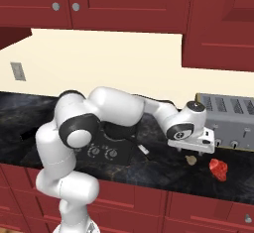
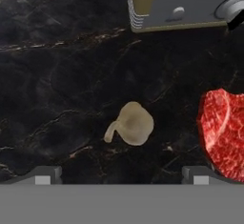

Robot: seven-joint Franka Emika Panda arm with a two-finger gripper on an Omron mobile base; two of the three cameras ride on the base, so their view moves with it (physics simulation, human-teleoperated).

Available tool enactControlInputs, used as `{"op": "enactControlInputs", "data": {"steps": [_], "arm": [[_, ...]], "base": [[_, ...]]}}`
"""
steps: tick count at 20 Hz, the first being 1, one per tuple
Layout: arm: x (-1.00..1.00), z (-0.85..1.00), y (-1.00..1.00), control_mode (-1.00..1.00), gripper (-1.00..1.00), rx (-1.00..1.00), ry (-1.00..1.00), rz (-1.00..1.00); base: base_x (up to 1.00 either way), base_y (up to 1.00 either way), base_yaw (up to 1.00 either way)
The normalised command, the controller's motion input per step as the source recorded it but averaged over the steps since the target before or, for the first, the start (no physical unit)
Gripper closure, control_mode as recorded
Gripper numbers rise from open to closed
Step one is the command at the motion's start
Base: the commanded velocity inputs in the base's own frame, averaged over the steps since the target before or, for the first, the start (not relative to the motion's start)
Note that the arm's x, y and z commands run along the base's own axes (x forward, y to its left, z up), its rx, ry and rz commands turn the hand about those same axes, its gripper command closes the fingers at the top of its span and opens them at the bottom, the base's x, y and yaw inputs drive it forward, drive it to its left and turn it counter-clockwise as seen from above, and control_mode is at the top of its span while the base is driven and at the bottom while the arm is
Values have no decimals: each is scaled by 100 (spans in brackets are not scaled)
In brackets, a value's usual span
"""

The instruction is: Place both pans onto different burners. Then place the garlic and the steak on different pans.

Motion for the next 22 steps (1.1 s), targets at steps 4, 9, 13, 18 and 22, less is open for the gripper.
{"op": "enactControlInputs", "data": {"steps": [4,9,13,18,22], "arm": [[0,-17,-7,-100,-100,0,0,1],[0,-17,-5,-100,-100,0,0,1],[0,-15,0,-100,-100,0,0,0],[0,-11,0,-100,-100,0,0,0],[0,-10,0,-100,-100,0,0,0]], "base": [[0,0,0],[0,0,0],[0,0,0],[0,0,0],[0,0,0]]}}
